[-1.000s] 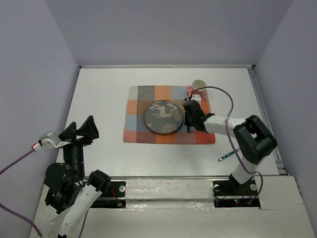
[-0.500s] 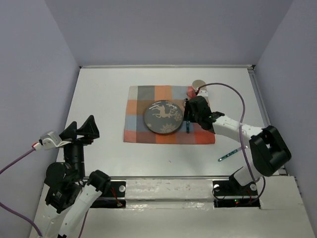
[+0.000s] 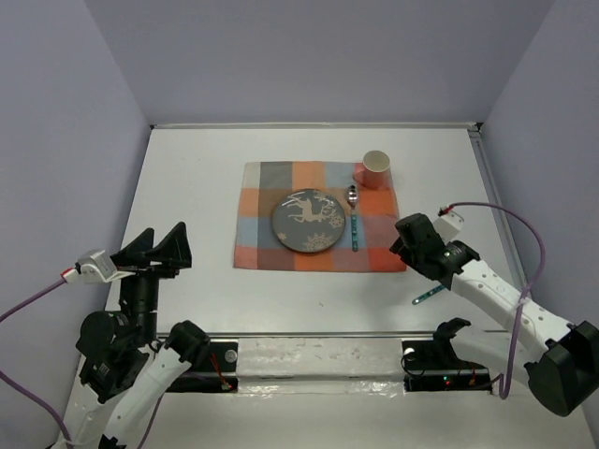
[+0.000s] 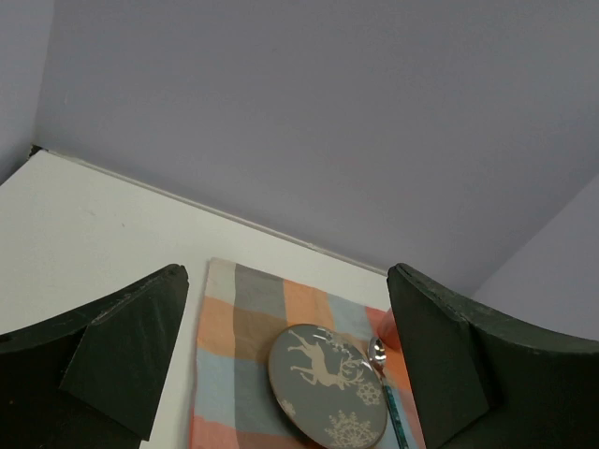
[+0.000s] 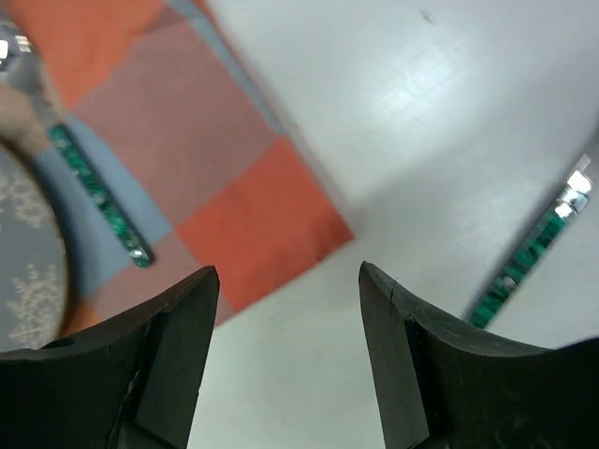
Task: Set the dinner table for one person
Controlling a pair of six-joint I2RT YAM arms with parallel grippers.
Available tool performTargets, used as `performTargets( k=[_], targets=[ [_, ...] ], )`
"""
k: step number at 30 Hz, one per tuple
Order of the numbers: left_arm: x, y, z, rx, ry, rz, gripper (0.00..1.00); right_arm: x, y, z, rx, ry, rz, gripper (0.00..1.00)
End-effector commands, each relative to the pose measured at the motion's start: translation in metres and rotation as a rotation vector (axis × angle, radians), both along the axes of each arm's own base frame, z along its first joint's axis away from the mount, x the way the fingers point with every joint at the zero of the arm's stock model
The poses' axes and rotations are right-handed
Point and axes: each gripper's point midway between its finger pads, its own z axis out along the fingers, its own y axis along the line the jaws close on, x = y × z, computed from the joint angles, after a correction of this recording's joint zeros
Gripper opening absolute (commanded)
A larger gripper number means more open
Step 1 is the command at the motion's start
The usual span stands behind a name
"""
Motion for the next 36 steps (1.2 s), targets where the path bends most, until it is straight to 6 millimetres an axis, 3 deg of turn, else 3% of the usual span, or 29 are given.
performTargets(
  k=[1, 3, 5, 6, 7, 9, 10, 16, 18, 20, 23, 28, 36],
  targets=[
    [-0.029, 0.02, 0.022, -0.096, -0.133, -0.016, 0.99, -0.053, -0.038, -0.024, 0.024, 0.122, -0.245, 0.65],
    [-0.029, 0.019, 0.021, -0.103, -0.13, -0.031, 0.99, -0.066, -0.056, -0.029, 0.015, 0.141, -0.323, 0.61],
    [-0.031, 0.02, 0.022, -0.114, -0.134, -0.038, 0.99, -0.066, -0.059, -0.026, 0.04, 0.128, -0.351, 0.56],
    [-0.032, 0.021, 0.022, -0.12, -0.134, -0.045, 0.99, -0.065, -0.065, -0.024, 0.056, 0.123, -0.39, 0.38],
    [-0.034, 0.023, 0.022, -0.127, -0.141, -0.045, 0.99, -0.064, -0.073, -0.024, 0.042, 0.126, -0.419, 0.35],
    [-0.036, 0.025, 0.023, -0.137, -0.146, -0.046, 0.99, -0.068, -0.102, -0.027, -0.003, 0.177, -0.516, 0.38],
    [-0.037, 0.027, 0.023, -0.144, -0.146, -0.048, 0.99, -0.068, -0.109, -0.029, -0.016, 0.192, -0.537, 0.48],
    [-0.043, 0.032, 0.023, -0.173, -0.149, -0.063, 0.99, -0.068, -0.133, -0.038, -0.039, 0.276, -0.634, 0.71],
    [-0.043, 0.03, 0.023, -0.177, -0.146, -0.085, 0.99, -0.07, -0.144, -0.048, -0.039, 0.342, -0.704, 0.72],
    [-0.043, 0.03, 0.023, -0.184, -0.142, -0.094, 0.99, -0.061, -0.137, -0.054, 0.023, 0.359, -0.706, 0.69],
    [-0.043, 0.027, 0.022, -0.182, -0.136, -0.118, 0.99, -0.063, -0.133, -0.064, 0.045, 0.394, -0.715, 0.65],
    [-0.043, 0.026, 0.022, -0.183, -0.134, -0.132, 0.99, -0.057, -0.124, -0.065, 0.086, 0.385, -0.646, 0.62],
    [-0.042, 0.028, 0.019, -0.184, -0.119, -0.115, 0.99, -0.056, -0.1, -0.103, 0.178, 0.449, -0.563, 0.52]
  ],
)
